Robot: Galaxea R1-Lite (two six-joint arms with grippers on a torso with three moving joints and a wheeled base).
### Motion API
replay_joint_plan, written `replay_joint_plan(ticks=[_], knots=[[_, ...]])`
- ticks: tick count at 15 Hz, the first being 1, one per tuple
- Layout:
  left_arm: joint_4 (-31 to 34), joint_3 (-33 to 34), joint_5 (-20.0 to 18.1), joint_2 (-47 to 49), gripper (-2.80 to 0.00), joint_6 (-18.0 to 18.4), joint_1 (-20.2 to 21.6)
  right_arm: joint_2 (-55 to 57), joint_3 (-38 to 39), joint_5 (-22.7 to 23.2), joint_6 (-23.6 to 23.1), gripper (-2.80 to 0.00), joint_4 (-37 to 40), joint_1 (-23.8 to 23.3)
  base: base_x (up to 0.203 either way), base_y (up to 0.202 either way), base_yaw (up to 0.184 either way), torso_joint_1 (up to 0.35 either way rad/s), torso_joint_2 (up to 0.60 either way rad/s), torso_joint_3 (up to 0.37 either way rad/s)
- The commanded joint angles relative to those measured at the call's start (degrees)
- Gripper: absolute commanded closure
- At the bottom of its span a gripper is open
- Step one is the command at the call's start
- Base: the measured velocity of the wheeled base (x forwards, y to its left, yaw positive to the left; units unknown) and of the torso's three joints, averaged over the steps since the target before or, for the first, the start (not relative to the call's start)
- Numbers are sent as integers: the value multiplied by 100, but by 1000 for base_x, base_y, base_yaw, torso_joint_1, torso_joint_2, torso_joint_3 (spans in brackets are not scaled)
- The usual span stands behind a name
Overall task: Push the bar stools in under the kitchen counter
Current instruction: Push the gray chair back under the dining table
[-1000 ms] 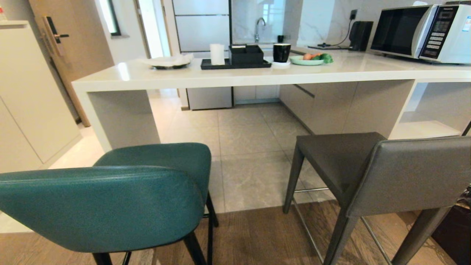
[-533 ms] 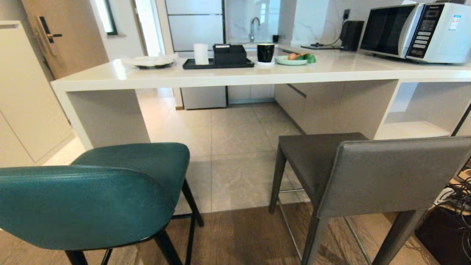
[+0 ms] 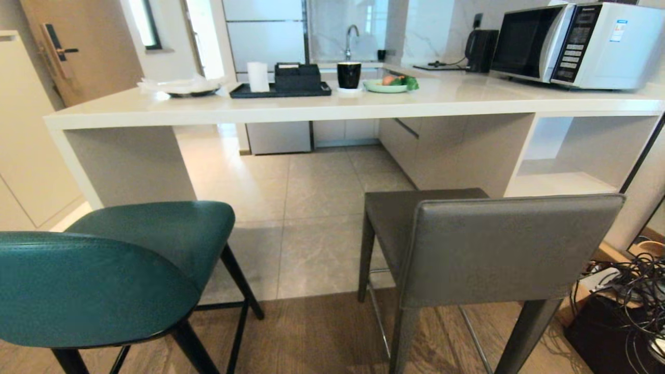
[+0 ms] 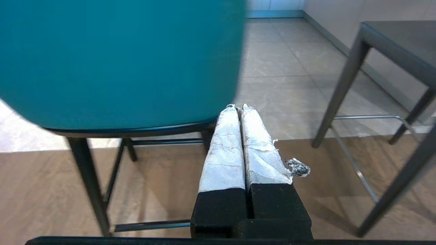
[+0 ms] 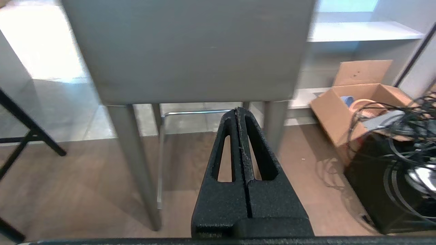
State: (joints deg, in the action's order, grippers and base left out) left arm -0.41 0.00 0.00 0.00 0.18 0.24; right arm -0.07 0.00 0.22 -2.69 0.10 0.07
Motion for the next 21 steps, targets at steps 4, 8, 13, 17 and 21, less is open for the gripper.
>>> replay_joint_plan(ticks=[4, 8, 13, 17, 21], knots=[[-2, 0, 0, 7, 0, -1, 2, 7, 0, 4, -3, 0, -1, 1, 0, -194, 0, 2, 2, 2], [-2, 0, 0, 4, 0, -1, -6, 7, 0, 4, -3, 0, -1, 1, 0, -192, 1, 3, 2, 4], [-2, 0, 0, 9, 0, -1, -6, 7, 0, 4, -3, 0, -1, 1, 0, -198, 2, 4, 4, 5], [-2, 0, 0, 8, 0, -1, 2, 7, 0, 4, -3, 0, -1, 1, 0, -195, 1, 2, 2, 4], [-2, 0, 0, 9, 0, -1, 2, 7, 0, 4, -3, 0, -1, 1, 0, -196, 3, 5, 0, 2]])
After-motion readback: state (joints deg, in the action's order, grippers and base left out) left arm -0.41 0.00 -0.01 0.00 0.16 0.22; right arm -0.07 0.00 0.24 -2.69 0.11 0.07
